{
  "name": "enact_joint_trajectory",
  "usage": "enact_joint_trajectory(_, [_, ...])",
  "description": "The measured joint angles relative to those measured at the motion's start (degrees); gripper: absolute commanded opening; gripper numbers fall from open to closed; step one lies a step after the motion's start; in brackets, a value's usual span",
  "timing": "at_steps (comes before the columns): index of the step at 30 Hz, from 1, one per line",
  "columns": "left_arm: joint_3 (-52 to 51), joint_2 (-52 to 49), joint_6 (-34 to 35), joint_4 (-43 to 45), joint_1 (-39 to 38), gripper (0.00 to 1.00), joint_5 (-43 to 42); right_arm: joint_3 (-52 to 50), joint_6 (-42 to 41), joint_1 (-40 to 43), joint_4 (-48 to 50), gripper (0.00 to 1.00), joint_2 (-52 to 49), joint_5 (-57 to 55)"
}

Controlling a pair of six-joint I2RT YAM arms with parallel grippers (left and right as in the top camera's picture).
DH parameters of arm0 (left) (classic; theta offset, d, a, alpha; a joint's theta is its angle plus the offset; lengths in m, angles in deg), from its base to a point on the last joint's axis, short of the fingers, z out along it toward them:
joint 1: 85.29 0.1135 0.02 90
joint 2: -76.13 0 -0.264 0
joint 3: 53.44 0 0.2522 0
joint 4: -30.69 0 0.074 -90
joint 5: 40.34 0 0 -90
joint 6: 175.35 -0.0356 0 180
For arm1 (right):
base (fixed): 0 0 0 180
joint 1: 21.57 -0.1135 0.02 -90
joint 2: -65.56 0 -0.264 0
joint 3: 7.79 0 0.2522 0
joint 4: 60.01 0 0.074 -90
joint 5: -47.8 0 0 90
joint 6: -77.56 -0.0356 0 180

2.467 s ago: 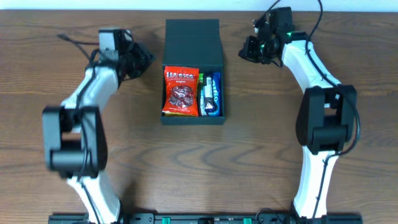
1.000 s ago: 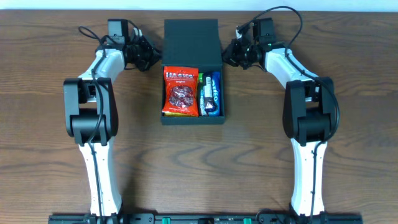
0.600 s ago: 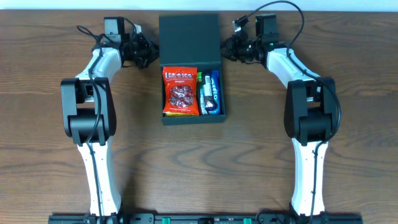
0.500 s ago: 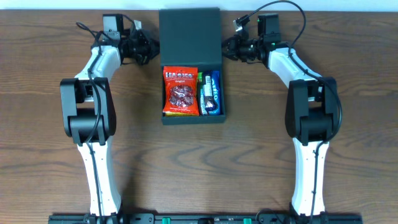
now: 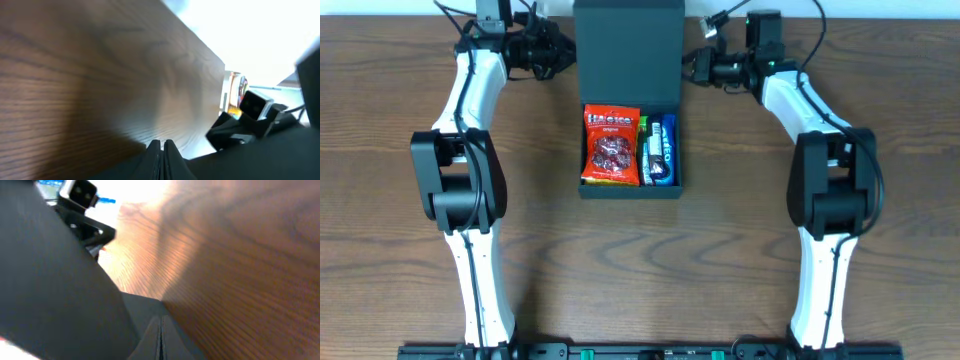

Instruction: Pack container

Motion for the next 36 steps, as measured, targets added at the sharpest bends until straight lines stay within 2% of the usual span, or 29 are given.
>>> enact_joint_trajectory(8, [4.44, 0.72, -9.68, -13.14, -0.13, 0.06, 1.66, 0.02, 3.78, -0.04, -2.01, 0.01, 9.44, 2.69])
enact_joint_trajectory(19, [5.01, 15.02, -23.71, -23.76, -0.13, 0.06, 7.39, 0.11, 19.3, -0.04, -28.13, 0.01, 15.85, 2.27])
enact_joint_trajectory(23, [5.09, 17.33, -25.9, -26.97, -0.24, 0.06, 11.15, 0.11, 24.26, -0.04, -36.37, 0.01, 16.09, -1.07])
enact_joint_trajectory(28, [5.09, 17.42, -26.88, -29.73, -0.24, 0.06, 15.21, 0.11, 26.29, 0.02, -37.62, 0.01, 16.39, -7.56])
enact_joint_trajectory(36, [5.09, 18.36, -26.34, -41.94, -0.26, 0.06, 22.53, 0.11, 26.49, 2.93, -39.89, 0.01, 24.0, -19.28])
